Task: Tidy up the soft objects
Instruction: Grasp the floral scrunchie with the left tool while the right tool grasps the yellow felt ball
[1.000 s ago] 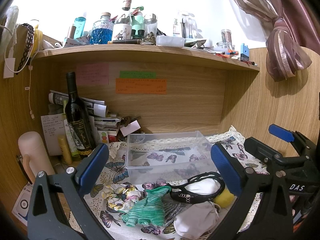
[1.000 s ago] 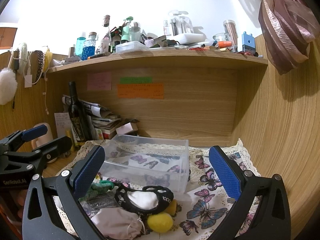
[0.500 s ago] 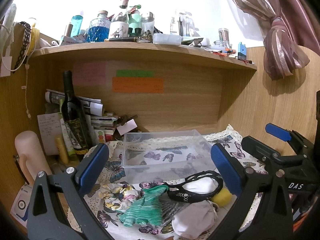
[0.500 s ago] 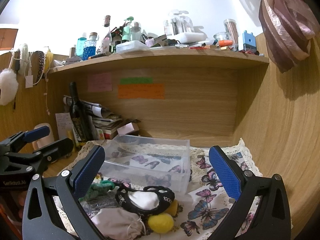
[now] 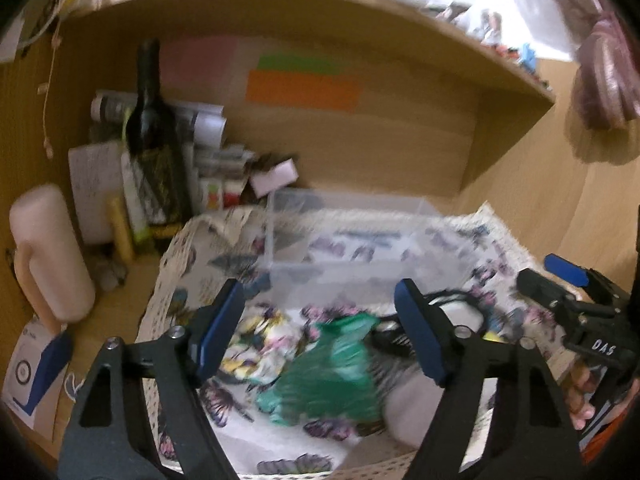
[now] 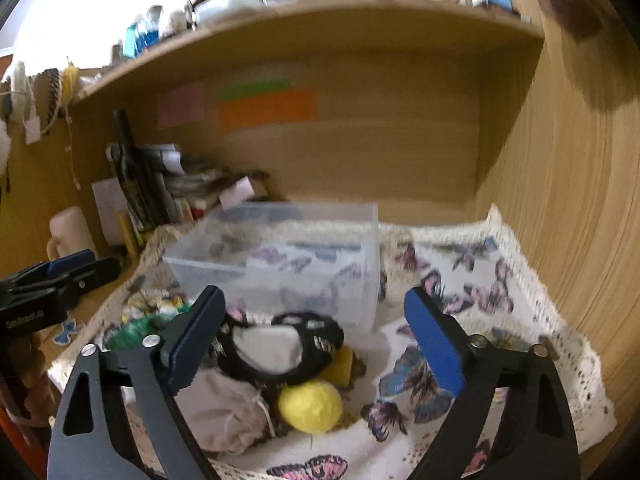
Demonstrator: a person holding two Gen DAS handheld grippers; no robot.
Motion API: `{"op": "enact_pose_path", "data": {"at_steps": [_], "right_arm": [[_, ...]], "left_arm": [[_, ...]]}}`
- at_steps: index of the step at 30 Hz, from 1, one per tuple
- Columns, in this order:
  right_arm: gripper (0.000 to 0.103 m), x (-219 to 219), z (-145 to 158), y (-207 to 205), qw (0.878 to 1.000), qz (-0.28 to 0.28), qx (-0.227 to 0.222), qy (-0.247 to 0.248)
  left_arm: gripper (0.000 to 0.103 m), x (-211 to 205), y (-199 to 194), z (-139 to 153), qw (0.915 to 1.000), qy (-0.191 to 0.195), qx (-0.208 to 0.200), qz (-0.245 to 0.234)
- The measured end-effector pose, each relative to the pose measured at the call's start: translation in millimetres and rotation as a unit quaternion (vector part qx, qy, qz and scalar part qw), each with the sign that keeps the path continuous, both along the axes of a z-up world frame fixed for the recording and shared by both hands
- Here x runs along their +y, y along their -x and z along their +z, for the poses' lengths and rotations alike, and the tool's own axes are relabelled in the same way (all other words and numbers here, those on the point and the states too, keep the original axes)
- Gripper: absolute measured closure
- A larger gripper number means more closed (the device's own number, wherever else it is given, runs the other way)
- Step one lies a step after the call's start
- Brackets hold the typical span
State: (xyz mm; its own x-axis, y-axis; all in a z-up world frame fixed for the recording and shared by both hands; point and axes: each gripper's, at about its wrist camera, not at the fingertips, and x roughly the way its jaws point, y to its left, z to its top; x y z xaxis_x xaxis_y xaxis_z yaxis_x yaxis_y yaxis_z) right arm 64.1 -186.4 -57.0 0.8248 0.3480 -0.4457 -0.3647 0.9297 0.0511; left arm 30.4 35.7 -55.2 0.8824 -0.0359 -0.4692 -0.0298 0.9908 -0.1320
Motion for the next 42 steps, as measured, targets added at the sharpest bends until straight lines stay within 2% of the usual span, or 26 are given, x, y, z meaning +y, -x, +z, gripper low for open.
{"op": "enact_pose_path", "data": {"at_steps": [5, 11, 15, 20, 23, 25, 29, 32, 33, 37, 42], "right_arm": [[0.026, -2, -21, -7, 0.999, 0.004, 0.036, 0.017], [0.031, -2, -43, -13, 0.996, 0.014, 0.08, 0.025], [0.032, -2, -52, -15, 0.994, 0.015, 0.099, 0.033], [0.039, -3, -61, -17, 0.992, 0.02, 0.121, 0.032], [0.044, -4, -68, -22, 0.99, 0.024, 0.137, 0.028], [0.047, -4, -71, -24, 0.988, 0.031, 0.147, 0.02], [0.062, -3, -75, -26, 0.986, 0.046, 0.158, 0.018], [0.063, -1, -74, -23, 0.987, 0.047, 0.152, 0.023], [0.063, -2, -73, -21, 0.987, 0.046, 0.149, 0.024], [0.063, -9, -63, -14, 0.991, 0.033, 0.131, 0.025], [0.063, -22, -49, -11, 0.994, 0.011, 0.107, 0.021]], "left_arm": [[0.036, 14, -8, -24, 0.9987, 0.006, 0.048, 0.014], [0.036, 23, -17, -51, 0.9949, 0.012, 0.097, 0.026], [0.036, 31, -21, -60, 0.9923, 0.024, 0.111, 0.048], [0.036, 44, -28, -61, 0.9903, 0.028, 0.114, 0.075], [0.038, 49, -39, -70, 0.9877, 0.031, 0.132, 0.078], [0.047, 51, -45, -76, 0.9852, 0.036, 0.15, 0.075], [0.055, 54, -47, -80, 0.9829, 0.04, 0.16, 0.083], [0.079, 55, -47, -84, 0.9822, 0.037, 0.165, 0.082], [0.09, 55, -47, -85, 0.9822, 0.044, 0.168, 0.071], [0.093, 53, -41, -85, 0.9838, 0.046, 0.16, 0.067], [0.094, 46, -30, -70, 0.9884, 0.035, 0.134, 0.062]]}}
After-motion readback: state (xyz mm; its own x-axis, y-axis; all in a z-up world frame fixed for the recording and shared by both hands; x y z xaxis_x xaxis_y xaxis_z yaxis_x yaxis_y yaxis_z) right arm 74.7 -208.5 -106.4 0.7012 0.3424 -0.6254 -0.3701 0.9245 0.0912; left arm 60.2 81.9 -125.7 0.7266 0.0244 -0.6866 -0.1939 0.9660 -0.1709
